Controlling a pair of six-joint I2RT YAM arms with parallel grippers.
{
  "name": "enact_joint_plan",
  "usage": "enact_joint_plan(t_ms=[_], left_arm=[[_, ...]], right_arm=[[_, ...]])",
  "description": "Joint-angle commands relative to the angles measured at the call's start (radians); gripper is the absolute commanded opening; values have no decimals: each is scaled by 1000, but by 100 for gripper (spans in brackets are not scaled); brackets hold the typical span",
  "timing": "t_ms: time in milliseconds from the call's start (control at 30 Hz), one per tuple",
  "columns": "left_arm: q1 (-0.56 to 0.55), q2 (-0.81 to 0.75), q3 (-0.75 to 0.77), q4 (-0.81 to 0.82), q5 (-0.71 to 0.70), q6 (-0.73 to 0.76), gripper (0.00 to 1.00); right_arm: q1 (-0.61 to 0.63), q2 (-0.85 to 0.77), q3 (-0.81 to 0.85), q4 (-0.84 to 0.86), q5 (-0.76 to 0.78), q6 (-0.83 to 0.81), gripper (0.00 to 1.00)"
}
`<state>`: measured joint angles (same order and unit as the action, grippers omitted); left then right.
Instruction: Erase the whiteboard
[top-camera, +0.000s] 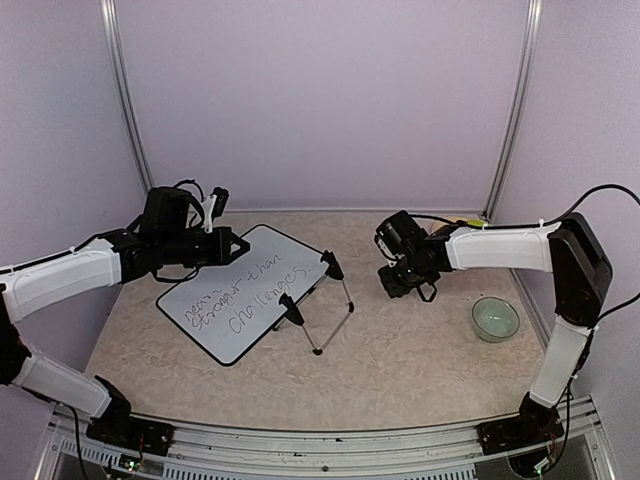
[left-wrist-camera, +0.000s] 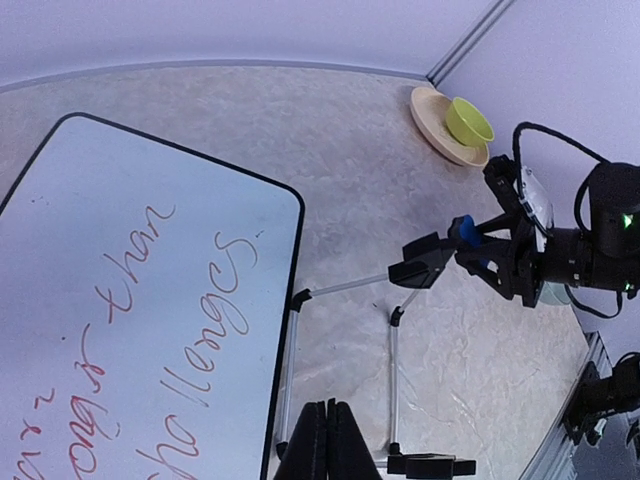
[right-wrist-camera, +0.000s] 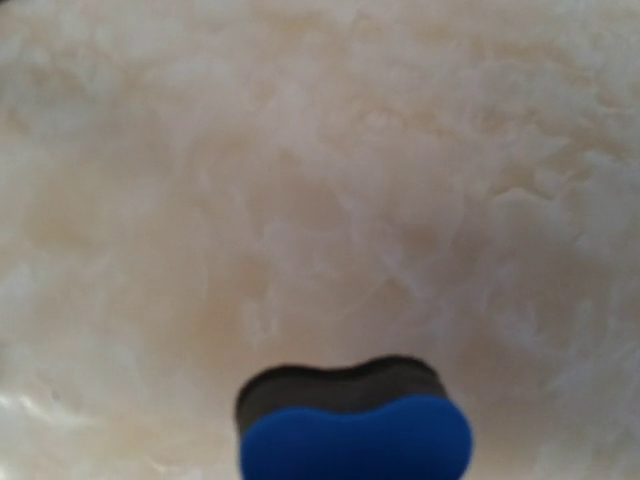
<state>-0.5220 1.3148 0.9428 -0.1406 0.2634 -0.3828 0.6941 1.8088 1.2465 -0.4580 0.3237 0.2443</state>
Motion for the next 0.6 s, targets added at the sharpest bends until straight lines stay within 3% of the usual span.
enact_joint_plan(t_ms=[0,167,367,567], left_arm=[[7,-58,57,-58,-114,-62,4],[7,-109,22,-76,-173,-157,23],[9,-198,-69,-53,-225,-277,41],[10,-270,-142,-26,-251,-331,45]], right_arm=[[-14,9,-16,5,-38,9,51],[-24,7,-3,-12,-66,7,75],[-34,-9,32,-33,-80,3,80],[-68,-54,-1,18,-180,16,80]])
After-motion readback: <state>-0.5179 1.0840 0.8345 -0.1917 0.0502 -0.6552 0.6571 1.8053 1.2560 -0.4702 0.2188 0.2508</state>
